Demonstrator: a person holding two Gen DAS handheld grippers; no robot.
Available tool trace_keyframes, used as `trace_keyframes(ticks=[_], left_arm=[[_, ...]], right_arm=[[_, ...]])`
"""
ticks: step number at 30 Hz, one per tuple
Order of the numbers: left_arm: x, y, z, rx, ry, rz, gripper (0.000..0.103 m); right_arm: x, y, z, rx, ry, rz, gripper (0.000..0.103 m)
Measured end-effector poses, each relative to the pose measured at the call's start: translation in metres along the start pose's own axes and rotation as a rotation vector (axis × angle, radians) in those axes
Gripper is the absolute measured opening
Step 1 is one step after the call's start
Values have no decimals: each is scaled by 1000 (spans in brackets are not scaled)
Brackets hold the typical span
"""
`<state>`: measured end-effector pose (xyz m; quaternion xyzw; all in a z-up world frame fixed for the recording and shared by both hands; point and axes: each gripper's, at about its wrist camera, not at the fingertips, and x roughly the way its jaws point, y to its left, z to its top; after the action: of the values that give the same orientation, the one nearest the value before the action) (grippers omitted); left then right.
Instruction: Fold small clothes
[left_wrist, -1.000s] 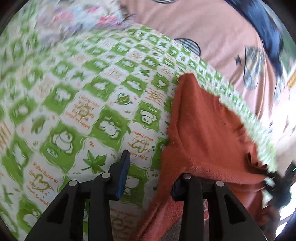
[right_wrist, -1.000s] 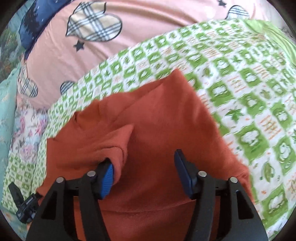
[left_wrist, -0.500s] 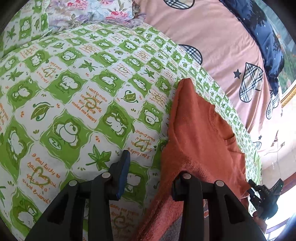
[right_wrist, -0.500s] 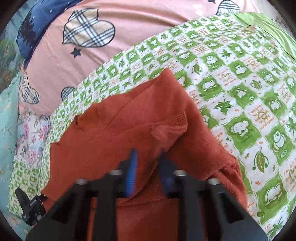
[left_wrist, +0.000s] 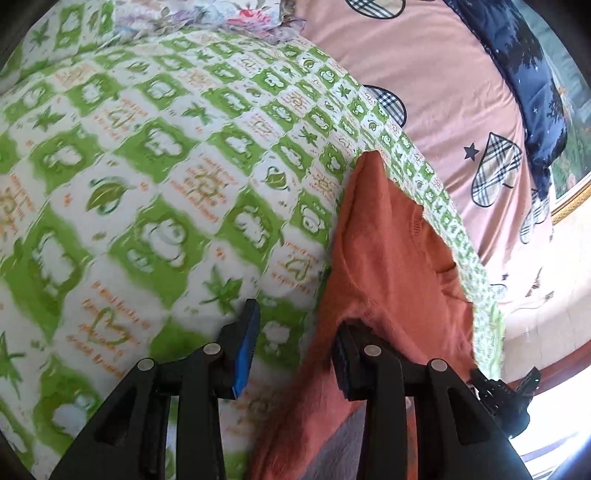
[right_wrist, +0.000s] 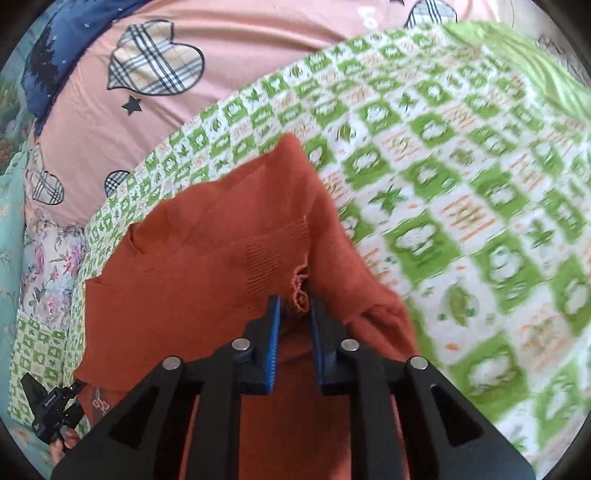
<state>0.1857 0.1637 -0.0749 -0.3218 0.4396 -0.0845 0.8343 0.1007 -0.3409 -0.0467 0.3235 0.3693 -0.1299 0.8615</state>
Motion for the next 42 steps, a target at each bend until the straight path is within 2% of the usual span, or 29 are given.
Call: trace_keyframes(ticks=[1, 3, 5, 7, 9, 11, 14, 15, 16, 17, 18, 19, 20, 22, 25, 27, 30, 33, 34, 35, 36, 37, 38, 39, 42], left_arm=[[-4, 2, -1, 1, 5, -2, 38], [-13, -1, -5, 22, 15, 6, 36], [-22, -10, -6, 60, 23, -22, 42], [-27, -28, -1, 115, 20, -46, 52], [-20, -56, 13, 198, 4, -26, 74], [-4, -76, 26, 258, 9, 5, 80], [41, -99, 50, 329, 36, 114, 79], [58, -102, 57, 349, 51, 169, 76], [71, -103, 62, 361, 57, 237, 67], [86, -101, 67, 367, 70, 303, 36], [92, -97, 69, 363, 88, 282, 9], [94, -95, 71, 349, 89, 249, 9], [92, -96, 72, 354, 59, 258, 4], [87, -98, 74, 393, 0, 292, 1], [87, -84, 82, 361, -28, 351, 0], [88, -69, 84, 310, -2, 304, 0], [70, -65, 83, 255, 17, 224, 0], [41, -71, 66, 267, 8, 169, 0], [32, -73, 58, 278, 18, 153, 2], [23, -76, 47, 284, 33, 133, 11], [14, -76, 33, 288, 51, 116, 27], [3, -75, 18, 292, 65, 99, 35], [-7, -74, 5, 301, 70, 91, 48], [-15, -74, -9, 316, 78, 84, 53], [-40, -65, -47, 341, 126, 56, 54]], right_arm=[[-8, 0, 0, -16, -1, 10, 23], [-19, 1, -1, -46, -3, 21, 39], [-32, 4, -5, -84, -18, 14, 44], [-39, 8, -9, -113, -21, 14, 44], [-40, 13, -13, -126, -15, 37, 44], [-35, 20, -17, -141, 2, 50, 44], [-27, 28, -23, -145, 34, 65, 45], [-26, 31, -25, -149, 42, 70, 45], [-26, 33, -26, -157, 45, 73, 45], [-26, 36, -27, -167, 45, 75, 45], [-27, 38, -27, -181, 44, 74, 45], [-28, 40, -26, -193, 41, 71, 45], [-29, 42, -24, -203, 35, 68, 45], [-29, 43, -20, -210, 21, 67, 45], [-16, 38, -17, -189, 46, 88, 45], [-7, 30, -17, -163, 79, 43, 45], [-20, 16, -18, -130, 64, 69, 48], [-45, 6, -23, -143, 42, 62, 55], [-54, 2, -26, -148, 38, 68, 55], [-63, -1, -30, -155, 39, 76, 55], [-73, -6, -36, -164, 43, 87, 55], [-82, -11, -43, -174, 52, 94, 55], [-90, -14, -51, -190, 64, 92, 55], [-96, -18, -58, -206, 75, 91, 55], [-115, -30, -86, -240, 121, 124, 55]])
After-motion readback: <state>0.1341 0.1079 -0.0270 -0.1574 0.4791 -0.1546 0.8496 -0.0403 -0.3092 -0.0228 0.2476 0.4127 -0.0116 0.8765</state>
